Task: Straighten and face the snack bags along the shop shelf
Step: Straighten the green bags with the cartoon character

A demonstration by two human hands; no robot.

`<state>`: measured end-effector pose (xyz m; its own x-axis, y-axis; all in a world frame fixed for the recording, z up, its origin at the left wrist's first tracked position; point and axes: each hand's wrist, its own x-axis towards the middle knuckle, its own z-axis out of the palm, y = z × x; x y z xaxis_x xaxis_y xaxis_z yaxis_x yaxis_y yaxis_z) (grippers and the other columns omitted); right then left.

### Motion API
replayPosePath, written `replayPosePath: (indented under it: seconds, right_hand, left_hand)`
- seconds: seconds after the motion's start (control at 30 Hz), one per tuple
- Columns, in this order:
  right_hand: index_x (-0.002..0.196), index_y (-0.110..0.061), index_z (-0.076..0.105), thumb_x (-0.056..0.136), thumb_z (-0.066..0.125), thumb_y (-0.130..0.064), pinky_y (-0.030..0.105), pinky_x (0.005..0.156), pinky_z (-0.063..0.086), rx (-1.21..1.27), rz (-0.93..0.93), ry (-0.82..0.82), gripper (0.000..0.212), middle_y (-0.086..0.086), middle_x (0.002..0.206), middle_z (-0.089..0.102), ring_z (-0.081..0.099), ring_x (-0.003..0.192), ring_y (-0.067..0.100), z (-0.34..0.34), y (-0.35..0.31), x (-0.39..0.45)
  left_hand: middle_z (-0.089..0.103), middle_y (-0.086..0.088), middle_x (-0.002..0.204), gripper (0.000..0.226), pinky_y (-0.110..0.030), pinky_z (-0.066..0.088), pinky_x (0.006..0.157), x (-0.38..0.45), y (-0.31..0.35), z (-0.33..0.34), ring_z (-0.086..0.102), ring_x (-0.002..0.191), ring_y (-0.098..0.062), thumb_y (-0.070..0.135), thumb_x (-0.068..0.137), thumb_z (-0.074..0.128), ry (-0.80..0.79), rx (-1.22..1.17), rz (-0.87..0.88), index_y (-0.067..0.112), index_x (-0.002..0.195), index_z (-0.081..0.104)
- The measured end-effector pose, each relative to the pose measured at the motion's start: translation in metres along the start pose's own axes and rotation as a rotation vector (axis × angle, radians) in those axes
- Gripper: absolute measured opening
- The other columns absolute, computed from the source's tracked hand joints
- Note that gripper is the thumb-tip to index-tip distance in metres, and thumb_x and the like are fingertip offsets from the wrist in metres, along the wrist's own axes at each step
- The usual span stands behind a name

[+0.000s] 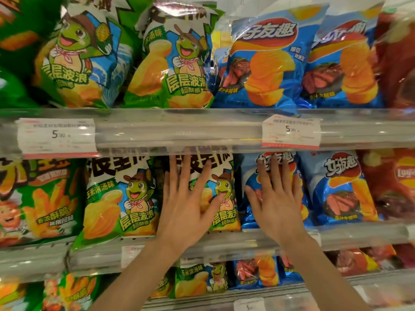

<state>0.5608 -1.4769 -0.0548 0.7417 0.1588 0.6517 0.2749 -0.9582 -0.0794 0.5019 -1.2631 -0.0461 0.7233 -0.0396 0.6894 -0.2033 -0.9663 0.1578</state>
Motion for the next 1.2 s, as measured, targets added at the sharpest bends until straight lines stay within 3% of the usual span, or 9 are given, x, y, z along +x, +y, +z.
replayPosePath:
  seconds: [0.27, 0.4, 0.47, 0.57, 0.7, 0.9, 1.0, 1.1, 1.2]
  right_hand:
    - [0.159, -0.018, 0.026, 0.1, 0.024, -0.059, 0.056, 0.123, 0.008, 0.086, -0.013, 0.003, 0.071, 0.01, 0.168, 0.014, 0.006, 0.155, 0.03, 0.001, 0.005, -0.002]
    - [0.153, -0.014, 0.039, 0.098, 0.032, -0.056, 0.053, 0.123, 0.016, 0.335, 0.025, 0.052, 0.07, 0.011, 0.164, 0.027, 0.017, 0.153, 0.029, -0.016, -0.008, 0.001]
    - [0.144, -0.014, 0.049, 0.1, 0.042, -0.049, 0.05, 0.117, 0.033, 0.509, 0.018, 0.108, 0.057, 0.01, 0.156, 0.039, 0.033, 0.146, 0.026, -0.023, -0.025, -0.003]
    - [0.15, -0.024, 0.04, 0.102, 0.044, -0.05, 0.038, 0.115, 0.037, 0.737, 0.031, -0.006, 0.054, 0.002, 0.157, 0.036, 0.035, 0.144, 0.016, -0.026, -0.059, -0.007]
    - [0.158, -0.035, 0.017, 0.1, 0.041, -0.052, 0.028, 0.114, 0.029, 0.801, 0.032, -0.161, 0.065, -0.004, 0.168, 0.01, 0.02, 0.15, 0.012, -0.017, -0.076, -0.008]
    - [0.157, -0.04, 0.016, 0.1, 0.044, -0.052, 0.019, 0.114, 0.019, 0.799, 0.051, -0.184, 0.065, -0.007, 0.168, 0.008, 0.014, 0.152, 0.008, -0.015, -0.061, -0.007]
    - [0.156, -0.036, 0.026, 0.1, 0.052, -0.046, 0.009, 0.112, 0.023, 0.856, 0.06, -0.175, 0.063, -0.006, 0.165, 0.021, 0.019, 0.148, 0.0, -0.02, -0.06, -0.008]
    - [0.146, -0.031, 0.045, 0.097, 0.06, -0.038, 0.029, 0.11, 0.044, 0.997, 0.139, -0.144, 0.052, -0.006, 0.146, 0.05, 0.048, 0.134, 0.006, -0.027, -0.054, -0.016]
    - [0.129, -0.036, 0.056, 0.092, 0.065, -0.04, 0.015, 0.093, 0.05, 1.179, 0.272, -0.12, 0.038, -0.015, 0.124, 0.062, 0.058, 0.114, -0.007, -0.035, -0.047, -0.036]
  left_hand:
    - [-0.012, -0.009, 0.169, 0.075, -0.056, 0.006, 0.122, -0.001, 0.008, 0.002, -0.018, 0.153, -0.032, 0.065, 0.099, 0.038, -0.013, -0.05, -0.029, 0.029, 0.161, 0.014]
    - [-0.02, 0.011, 0.167, 0.078, -0.04, -0.002, 0.121, -0.008, 0.001, -0.005, -0.018, 0.152, -0.007, 0.064, 0.098, 0.043, 0.033, -0.452, -0.154, 0.039, 0.16, 0.003]
    - [-0.007, 0.016, 0.168, 0.076, -0.038, 0.003, 0.123, -0.011, -0.002, -0.007, -0.006, 0.152, 0.0, 0.067, 0.096, 0.042, 0.004, -0.673, -0.356, 0.049, 0.157, 0.001]
    - [0.023, 0.017, 0.162, 0.074, -0.041, 0.023, 0.123, -0.007, -0.007, -0.008, 0.026, 0.148, -0.009, 0.064, 0.096, 0.044, -0.13, -0.869, -0.558, 0.053, 0.154, 0.0]
    - [0.031, 0.021, 0.155, 0.07, -0.033, 0.026, 0.117, 0.0, -0.005, -0.006, 0.034, 0.142, -0.008, 0.064, 0.097, 0.044, -0.149, -0.934, -0.563, 0.058, 0.152, 0.001]
    - [0.039, 0.013, 0.155, 0.068, -0.033, 0.031, 0.116, 0.001, 0.006, -0.003, 0.04, 0.139, -0.008, 0.053, 0.1, 0.049, -0.123, -0.976, -0.559, 0.05, 0.155, 0.009]
    - [0.042, 0.02, 0.149, 0.071, -0.029, 0.034, 0.111, -0.003, 0.0, -0.011, 0.041, 0.137, -0.006, 0.055, 0.097, 0.053, -0.134, -0.928, -0.559, 0.05, 0.154, 0.01]
    - [0.048, 0.018, 0.146, 0.071, -0.025, 0.045, 0.107, -0.013, -0.006, -0.021, 0.048, 0.134, -0.004, 0.042, 0.097, 0.061, -0.092, -0.915, -0.548, 0.038, 0.156, 0.022]
    - [0.054, 0.021, 0.134, 0.057, -0.012, 0.047, 0.092, -0.034, -0.007, -0.034, 0.056, 0.12, 0.003, 0.033, 0.094, 0.066, -0.031, -0.91, -0.539, 0.038, 0.145, 0.041]
